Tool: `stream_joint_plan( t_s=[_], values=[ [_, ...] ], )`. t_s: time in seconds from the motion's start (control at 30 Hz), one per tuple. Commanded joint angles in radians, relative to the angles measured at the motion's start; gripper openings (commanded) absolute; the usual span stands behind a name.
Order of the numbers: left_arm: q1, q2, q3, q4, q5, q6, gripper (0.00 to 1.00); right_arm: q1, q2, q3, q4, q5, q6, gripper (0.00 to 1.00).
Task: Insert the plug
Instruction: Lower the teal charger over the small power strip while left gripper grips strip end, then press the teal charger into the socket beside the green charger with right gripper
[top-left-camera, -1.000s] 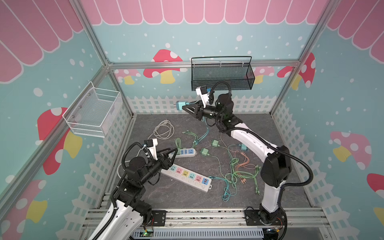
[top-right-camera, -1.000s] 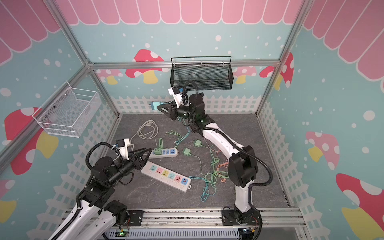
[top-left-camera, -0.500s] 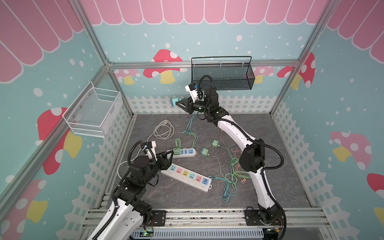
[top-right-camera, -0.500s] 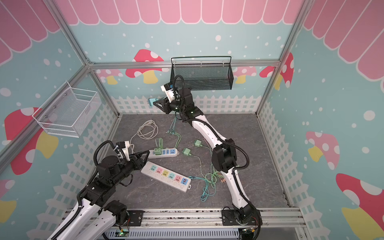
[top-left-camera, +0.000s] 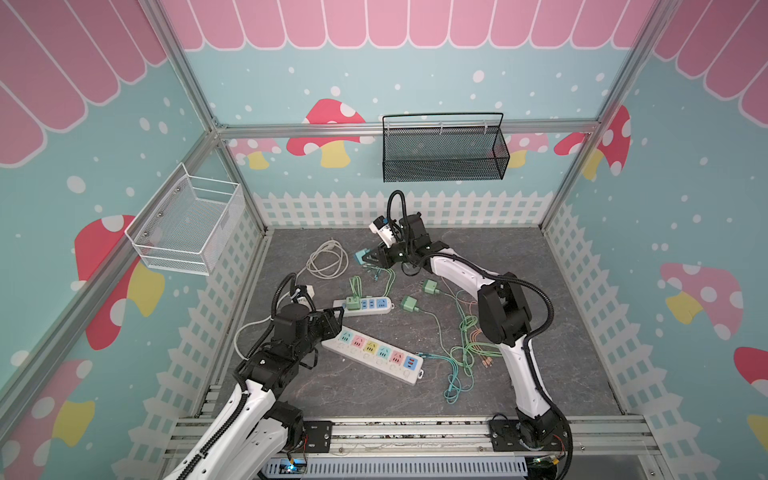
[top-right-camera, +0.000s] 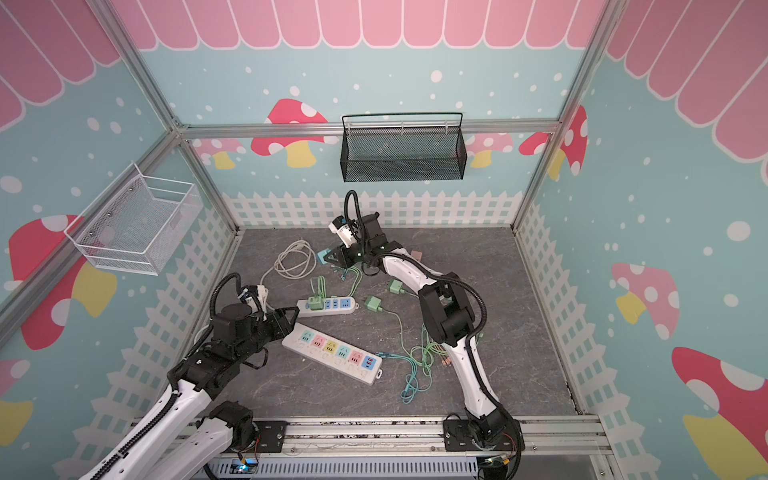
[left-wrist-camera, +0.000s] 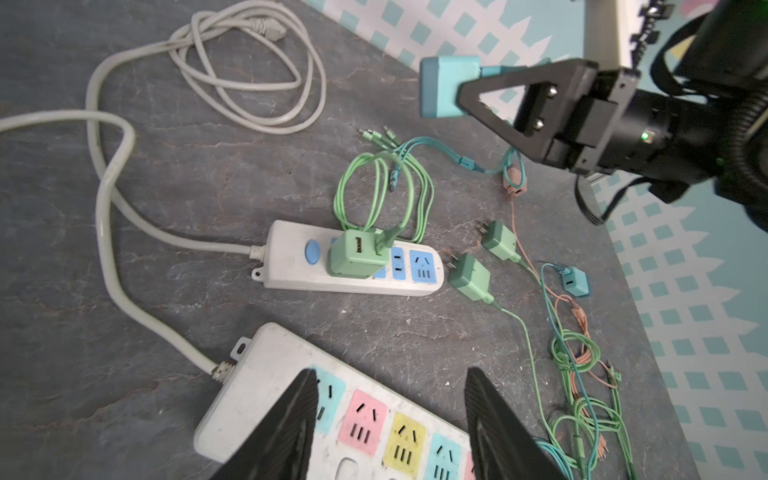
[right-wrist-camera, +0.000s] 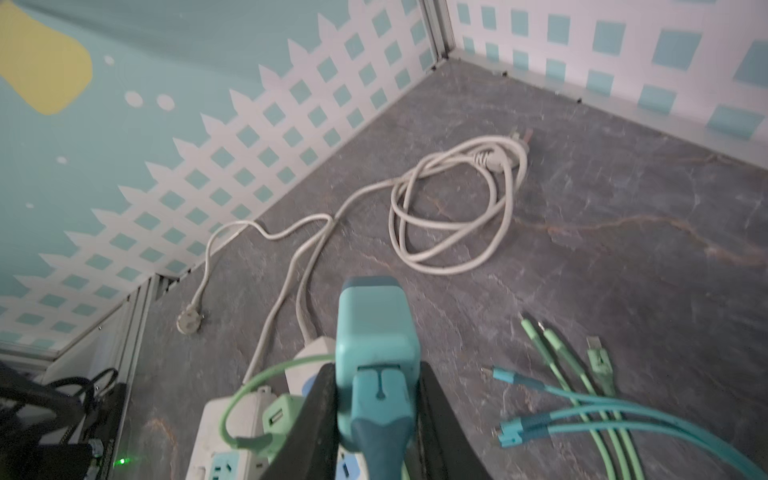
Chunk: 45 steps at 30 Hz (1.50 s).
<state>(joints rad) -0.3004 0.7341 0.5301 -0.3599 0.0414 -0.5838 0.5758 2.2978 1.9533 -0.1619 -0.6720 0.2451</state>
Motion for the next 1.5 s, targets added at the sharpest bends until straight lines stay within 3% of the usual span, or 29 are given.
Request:
stream_joint_plan(
  t_s=[0.0,0.27,0.6,1.13,1.47],
  values=[
    [0.038,0.051,0.018,-0.029,-0.002,-0.034,0.53,0.0,-0.101,0.022,-0.132,0.022,-0.132,0.12],
    [0.128,0.208,0.024,0.04,0.01,-0.026,0.5,0.003,-0.108,0.076,-0.377,0.131,-0.156,0.12],
    [0.167,0.456,0.114,0.126,0.071,0.025,0.46,0.042,-0.081,0.148,-0.503,0.267,0.042,0.0],
    [0.193,0.705,0.171,0.224,0.061,0.033,0.37,0.155,-0.101,0.163,-0.62,0.672,0.387,0.0],
    [0.195,0.771,0.183,0.275,0.1,0.042,0.29,0.181,-0.085,0.159,-0.695,0.682,0.45,0.0]
  ],
)
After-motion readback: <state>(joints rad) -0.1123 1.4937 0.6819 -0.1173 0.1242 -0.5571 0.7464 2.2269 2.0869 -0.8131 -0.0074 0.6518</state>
